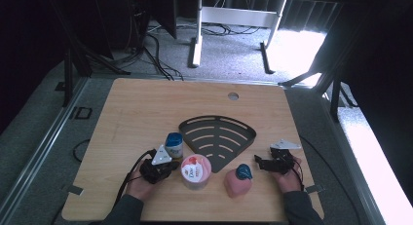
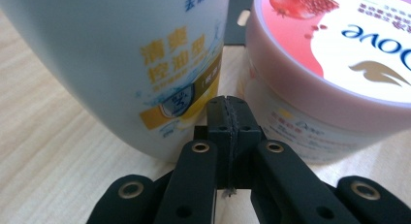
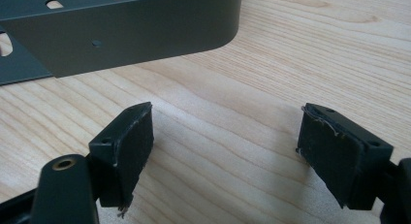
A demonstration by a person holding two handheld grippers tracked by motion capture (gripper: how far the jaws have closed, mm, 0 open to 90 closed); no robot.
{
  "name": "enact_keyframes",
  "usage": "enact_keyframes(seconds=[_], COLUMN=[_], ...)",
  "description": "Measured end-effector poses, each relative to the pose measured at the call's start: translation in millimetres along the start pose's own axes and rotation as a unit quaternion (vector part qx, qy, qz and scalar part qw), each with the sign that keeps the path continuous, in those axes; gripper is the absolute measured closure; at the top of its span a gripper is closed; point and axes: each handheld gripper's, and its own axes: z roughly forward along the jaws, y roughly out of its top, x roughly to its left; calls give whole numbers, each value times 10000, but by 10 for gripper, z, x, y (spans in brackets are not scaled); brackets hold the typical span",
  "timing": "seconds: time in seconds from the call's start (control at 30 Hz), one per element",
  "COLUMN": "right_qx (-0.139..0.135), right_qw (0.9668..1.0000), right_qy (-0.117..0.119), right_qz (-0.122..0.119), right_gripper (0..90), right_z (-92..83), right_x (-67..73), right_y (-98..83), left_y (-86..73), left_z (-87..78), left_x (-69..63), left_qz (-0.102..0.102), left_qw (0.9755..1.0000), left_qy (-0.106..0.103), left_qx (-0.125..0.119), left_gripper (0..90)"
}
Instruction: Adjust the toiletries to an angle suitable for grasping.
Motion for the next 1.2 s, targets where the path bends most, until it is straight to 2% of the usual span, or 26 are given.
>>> enact_keyframes(seconds=[0.03, 0.17, 0.37, 0.5, 0.7, 0.83, 1.1, 1.2], right_qx=[0, 1, 2, 2, 2, 1, 0, 0], right_qw=[10000, 10000, 10000, 10000, 10000, 10000, 10000, 10000], right_qy=[0, 0, 0, 0, -1, 0, 0, 0], right_qz=[-1, 1, 2, 3, 2, 0, 0, 0], right_gripper=[201, 201, 201, 201, 201, 201, 201, 201], right_z=[0, 0, 0, 0, 0, 0, 0, 0], right_x=[0, 0, 0, 0, 0, 0, 0, 0], right_y=[0, 0, 0, 0, 0, 0, 0, 0], left_y=[6, 11, 36, 59, 93, 138, 192, 196], left_z=[11, 27, 87, 133, 200, 245, 305, 311], left_x=[-5, 3, 46, 128, 308, 403, 468, 504], left_qz=[6, -2, 44, 66, 73, 87, 81, 10], left_qw=[10000, 9999, 9996, 9994, 9986, 9984, 9979, 9977], left_qy=[79, 112, 287, 311, 488, 526, 589, 643], left_qx=[-38, -35, 24, 100, 195, 213, 240, 217], left_gripper=[897, 897, 897, 896, 896, 896, 896, 896])
